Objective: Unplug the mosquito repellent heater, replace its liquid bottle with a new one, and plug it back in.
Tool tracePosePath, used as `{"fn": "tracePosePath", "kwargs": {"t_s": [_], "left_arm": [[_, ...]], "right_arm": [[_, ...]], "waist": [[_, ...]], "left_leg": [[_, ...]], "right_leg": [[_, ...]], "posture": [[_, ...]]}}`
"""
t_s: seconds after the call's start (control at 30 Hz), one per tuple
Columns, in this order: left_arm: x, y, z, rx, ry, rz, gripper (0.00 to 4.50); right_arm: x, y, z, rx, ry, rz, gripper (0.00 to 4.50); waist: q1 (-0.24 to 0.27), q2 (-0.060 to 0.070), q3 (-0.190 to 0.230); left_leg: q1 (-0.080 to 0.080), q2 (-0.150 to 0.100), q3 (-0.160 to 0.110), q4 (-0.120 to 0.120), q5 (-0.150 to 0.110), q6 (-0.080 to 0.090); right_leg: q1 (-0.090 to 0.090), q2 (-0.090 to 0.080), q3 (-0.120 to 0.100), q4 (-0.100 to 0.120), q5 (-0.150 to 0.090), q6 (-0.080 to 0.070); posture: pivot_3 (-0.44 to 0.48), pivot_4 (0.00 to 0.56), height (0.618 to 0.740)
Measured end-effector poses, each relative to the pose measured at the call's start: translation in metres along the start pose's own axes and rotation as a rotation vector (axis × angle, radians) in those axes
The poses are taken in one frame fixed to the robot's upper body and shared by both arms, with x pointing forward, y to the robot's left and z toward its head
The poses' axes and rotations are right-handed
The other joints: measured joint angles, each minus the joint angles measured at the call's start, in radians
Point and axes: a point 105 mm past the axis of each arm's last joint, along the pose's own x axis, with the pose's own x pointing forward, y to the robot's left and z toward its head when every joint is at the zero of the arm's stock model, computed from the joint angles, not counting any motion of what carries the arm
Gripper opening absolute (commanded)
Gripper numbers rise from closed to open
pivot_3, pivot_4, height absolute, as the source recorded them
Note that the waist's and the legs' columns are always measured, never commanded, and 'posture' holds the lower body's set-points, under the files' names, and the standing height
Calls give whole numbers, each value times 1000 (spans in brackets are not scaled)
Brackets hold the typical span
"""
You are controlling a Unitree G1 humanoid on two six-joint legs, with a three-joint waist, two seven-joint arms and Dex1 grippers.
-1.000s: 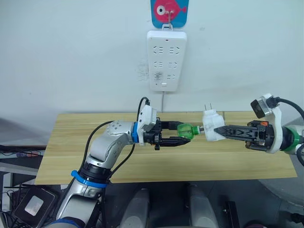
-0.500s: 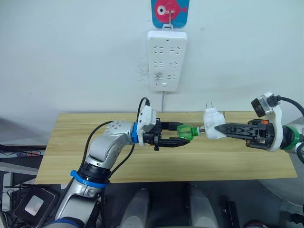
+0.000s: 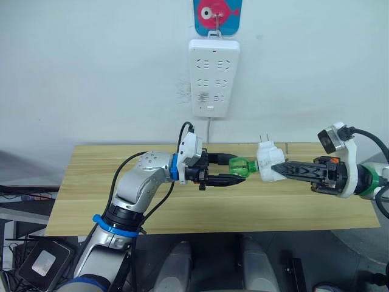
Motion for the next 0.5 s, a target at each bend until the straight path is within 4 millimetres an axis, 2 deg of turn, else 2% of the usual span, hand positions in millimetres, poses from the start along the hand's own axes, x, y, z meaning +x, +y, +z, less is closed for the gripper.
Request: {"fn": "tracePosePath", "kwargs": {"t_s": [0.5], "left_arm": [[5, 3, -2, 68, 22, 28, 2330]], "right_arm": [[12, -2, 3, -56, -8, -58, 2959]], "waist": [[0, 0, 0]], "left_leg": [[0, 0, 0, 0, 0, 0]], "right_leg": [[0, 0, 0, 0, 0, 0]], "posture": [[45, 291, 740]]}}
